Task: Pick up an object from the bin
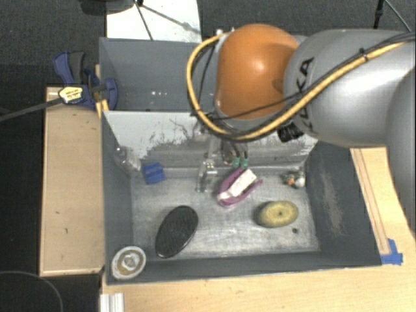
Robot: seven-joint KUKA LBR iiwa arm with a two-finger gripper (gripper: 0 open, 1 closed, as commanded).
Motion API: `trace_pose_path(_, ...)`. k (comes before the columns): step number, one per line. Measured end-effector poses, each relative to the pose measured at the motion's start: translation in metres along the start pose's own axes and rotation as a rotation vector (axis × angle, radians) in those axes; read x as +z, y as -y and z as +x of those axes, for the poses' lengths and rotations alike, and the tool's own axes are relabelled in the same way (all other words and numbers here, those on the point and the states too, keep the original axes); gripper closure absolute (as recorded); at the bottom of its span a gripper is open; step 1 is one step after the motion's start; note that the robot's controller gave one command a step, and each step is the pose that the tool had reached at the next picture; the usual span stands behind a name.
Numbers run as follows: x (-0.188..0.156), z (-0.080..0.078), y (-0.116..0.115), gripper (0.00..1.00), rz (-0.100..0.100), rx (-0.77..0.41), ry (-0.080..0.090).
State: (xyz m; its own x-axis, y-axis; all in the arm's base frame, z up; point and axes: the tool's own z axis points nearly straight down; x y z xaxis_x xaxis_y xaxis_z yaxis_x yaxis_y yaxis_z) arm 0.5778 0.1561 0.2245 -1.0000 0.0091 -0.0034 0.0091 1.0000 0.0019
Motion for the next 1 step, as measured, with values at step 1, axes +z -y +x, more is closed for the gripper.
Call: trace_pose_path(1,0.115,0.0586,0.0065,0.0,0.004,-0.051,-0.012)
